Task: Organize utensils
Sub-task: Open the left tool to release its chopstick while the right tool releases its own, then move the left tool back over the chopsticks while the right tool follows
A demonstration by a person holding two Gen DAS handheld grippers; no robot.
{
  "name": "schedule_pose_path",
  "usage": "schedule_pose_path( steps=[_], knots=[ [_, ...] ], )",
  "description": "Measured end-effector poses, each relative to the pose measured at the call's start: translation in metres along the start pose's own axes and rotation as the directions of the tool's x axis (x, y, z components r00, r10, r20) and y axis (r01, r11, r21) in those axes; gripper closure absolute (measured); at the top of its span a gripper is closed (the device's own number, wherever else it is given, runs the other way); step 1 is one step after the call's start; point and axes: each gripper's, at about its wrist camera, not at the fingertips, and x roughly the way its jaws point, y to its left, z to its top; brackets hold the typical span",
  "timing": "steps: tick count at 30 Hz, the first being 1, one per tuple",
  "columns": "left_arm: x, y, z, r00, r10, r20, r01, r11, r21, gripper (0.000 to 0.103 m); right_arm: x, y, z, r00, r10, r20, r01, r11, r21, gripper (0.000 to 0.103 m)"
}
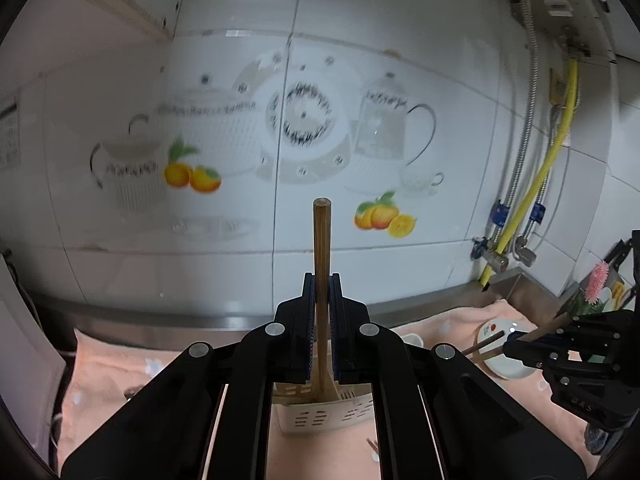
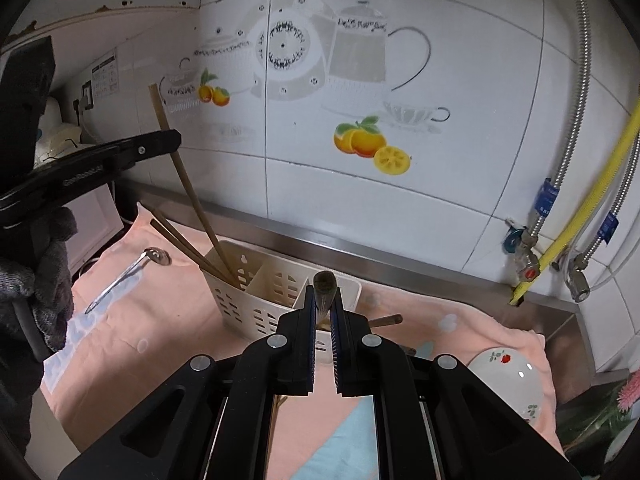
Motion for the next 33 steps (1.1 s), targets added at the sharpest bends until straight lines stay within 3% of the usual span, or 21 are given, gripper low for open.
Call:
schedule_pose_path(
  steps=[11, 26, 28, 33],
  knots=[
    [0.027, 0.002, -0.020, 0.996, 0.009, -0.083, -0.009, 1.000, -0.002, 0.097, 0.024, 0.000, -0.005, 0.999, -0.006, -0.043, 0.006, 1.000, 0.008, 0.096],
    [0.020, -0.001, -0.023, 0.997, 0.002, -0.082, 0.000, 1.000, 0.019, 0.096, 0.022, -0.007, -0.007, 1.000, -0.010, -0.008, 0.010, 0.999, 0.042, 0.093],
    [0.014, -0.001, -0.023, 0.997, -0.007, -0.078, 0.008, 1.000, 0.013, 0.095, 0.014, -0.007, -0.006, 1.000, -0.011, 0.007, 0.011, 0.999, 0.049, 0.086],
    [-0.013, -0.003, -0.027, 0.999, -0.017, -0.051, 0.018, 1.000, 0.021, 0.092, -0.009, -0.004, -0.013, 0.998, -0.030, 0.051, 0.028, 0.999, 0.039, 0.080]
  ],
)
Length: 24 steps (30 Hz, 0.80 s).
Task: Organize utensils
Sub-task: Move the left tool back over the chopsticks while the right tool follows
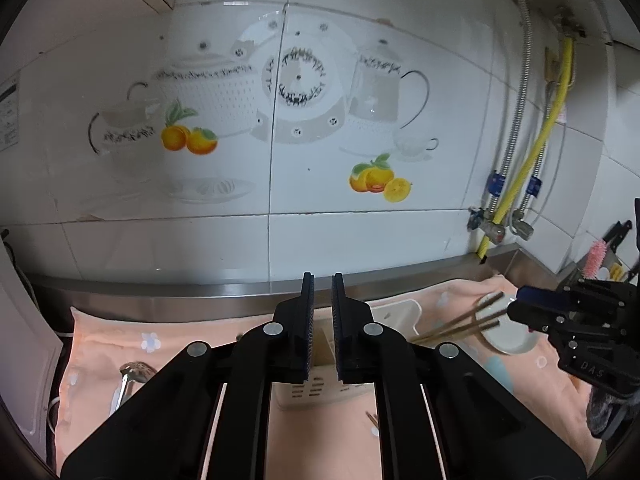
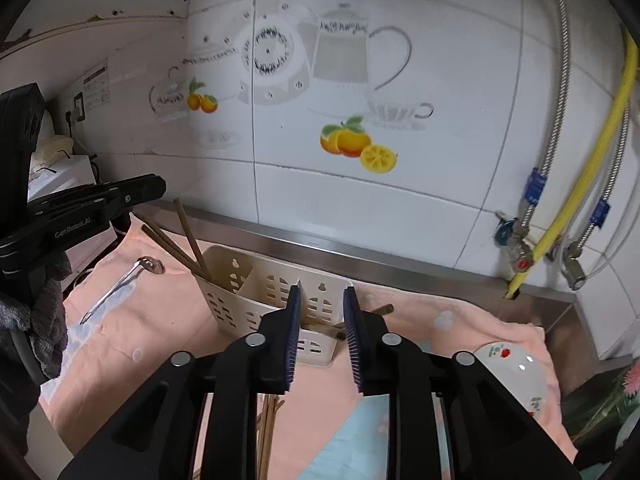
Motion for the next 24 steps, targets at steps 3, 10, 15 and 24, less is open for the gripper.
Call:
schedule_pose_path(
  steps=[3, 10, 15, 24],
  knots=[
    [-0.016, -0.002, -0.009, 1.000, -0.004, 0.008, 0.004, 1.000, 0.008, 0.084, -0.017, 0.005, -0.010, 1.000, 0.010, 0.021, -0.010, 1.000, -0.001, 0.077],
    [-0.046, -0.004, -0.043, 1.000, -0.020, -0.015, 0.020, 1.000, 0.004, 0.081, -0.043, 0.024, -0.055, 0.999, 0.032, 0.030, -0.032, 0.999, -0.015, 0.077],
    [-0.061, -0.006, -0.073, 0.999, -0.024, -0.042, 0.025, 1.000, 0.014, 0.073, -0.047, 0.036, -0.096, 0.998, 0.062, 0.000, -0.062, 0.998, -0.012, 0.077],
    [-0.073, -0.006, -0.140, 0.992, -0.044, -0.115, 0.046, 0.999, 0.010, 0.067, -0.027, 0.047, -0.182, 0.993, 0.063, -0.102, -0.061, 0.998, 0.027, 0.077]
  ],
)
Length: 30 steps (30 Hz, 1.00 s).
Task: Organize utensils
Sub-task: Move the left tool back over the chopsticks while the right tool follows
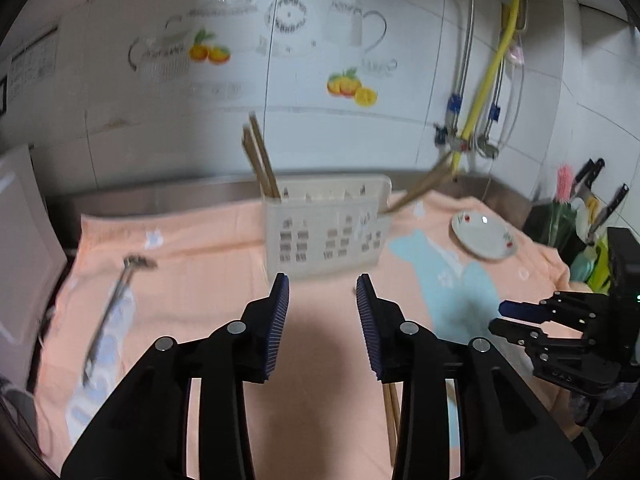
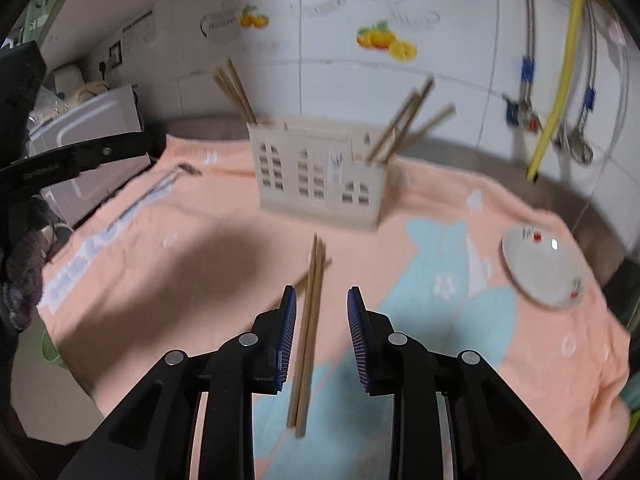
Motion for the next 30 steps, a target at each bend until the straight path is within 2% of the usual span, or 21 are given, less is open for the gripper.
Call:
schedule_pose_path(
  steps=[7, 12, 14, 30],
  knots=[
    [0.010, 0.006, -0.045, 0.997, -0.020, -0.080, 0.016, 0.999, -0.046, 0.067, 0.027, 0.002, -0.039, 0.997, 0.005, -0.074, -0.003, 1.000, 0.027, 0.081],
    [0.014, 0.008, -0.068, 0.993, -0.020, -0.117, 0.013, 0.998, -0.059, 0.067, 0.043, -0.001, -0.051, 0.994, 0.026, -0.108, -0.020, 0.998, 0.057, 0.085],
    [0.016, 0.010, -0.074, 0.992, -0.024, -0.127, 0.015, 0.997, -0.071, 0.067, 0.047, -0.001, -0.053, 0.993, 0.031, -0.115, -0.025, 0.998, 0.061, 0.088],
    [0.023, 0.017, -0.093, 0.984, -0.027, -0.174, 0.009, 0.995, -0.102, 0.067, 0.072, 0.004, -0.058, 0.985, 0.049, -0.167, -0.038, 0.997, 0.067, 0.093]
  ],
)
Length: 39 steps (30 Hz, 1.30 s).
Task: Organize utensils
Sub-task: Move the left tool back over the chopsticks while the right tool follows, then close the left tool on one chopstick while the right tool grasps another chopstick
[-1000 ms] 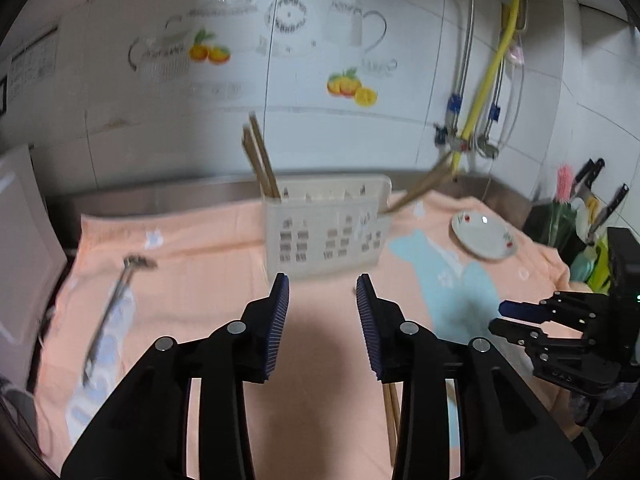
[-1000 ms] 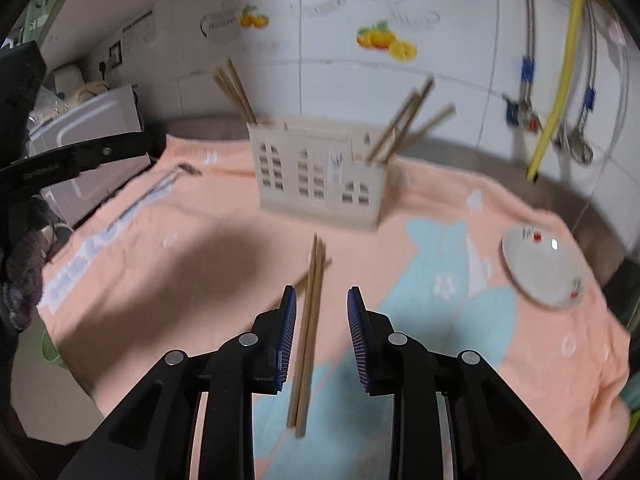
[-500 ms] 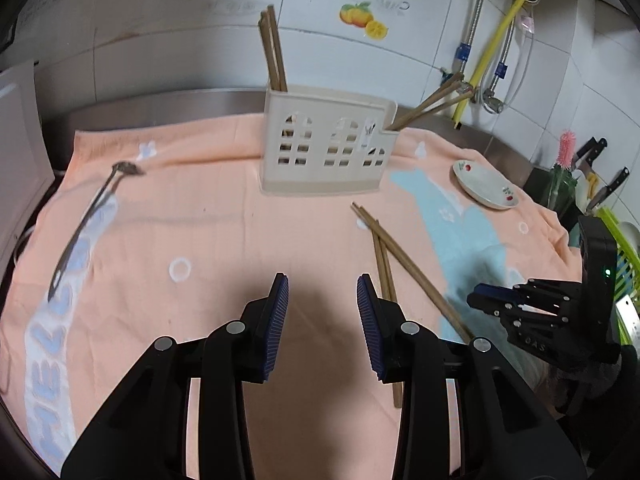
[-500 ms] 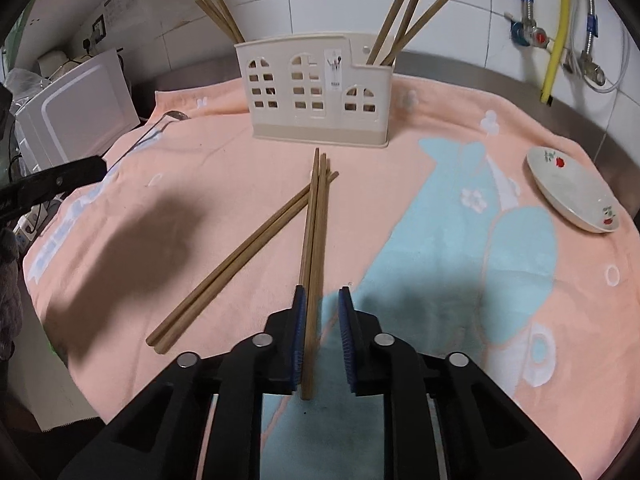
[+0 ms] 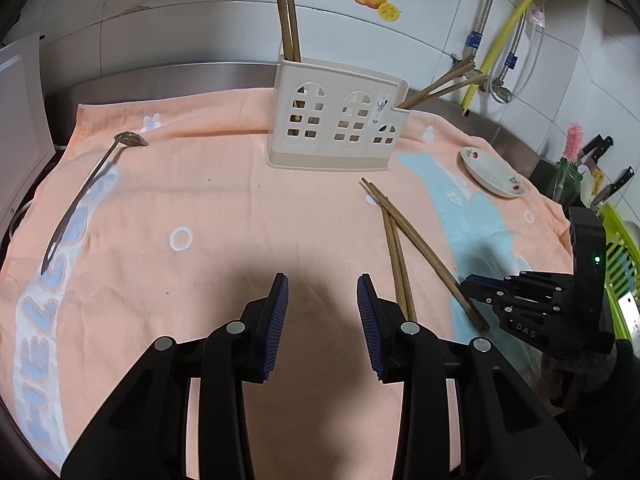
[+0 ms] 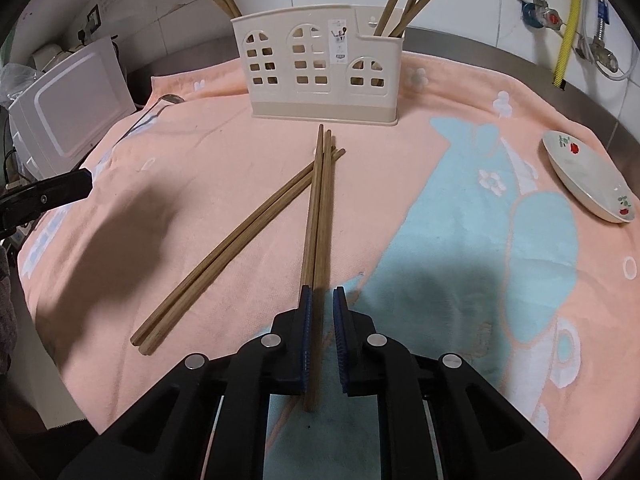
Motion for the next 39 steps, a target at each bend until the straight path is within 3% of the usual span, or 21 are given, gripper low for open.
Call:
schedule_pose_path(
  steps=[19, 35, 39],
  knots=[
    [0.006, -0.003, -0.009, 0.999, -0.022, -0.030, 0.022, 1.000, -0.005, 0.067, 0.009, 0.000, -0.001, 1.000, -0.021, -0.011, 0.021, 1.000, -0.017, 0.095],
    [0.035, -0.043, -0.023, 0.987, -0.114, -0.111, 0.117, 0.993, 0.021, 0.067, -0.009, -0.008, -0.008, 0.998, -0.054, 0.043, 0.054, 0.998, 0.014, 0.097],
    [0.045, -0.050, -0.027, 0.984, -0.118, -0.135, 0.121, 0.992, 0.016, 0.080, -0.013, -0.009, -0.010, 0.997, -0.055, 0.050, 0.054, 0.998, 0.021, 0.097]
  ],
)
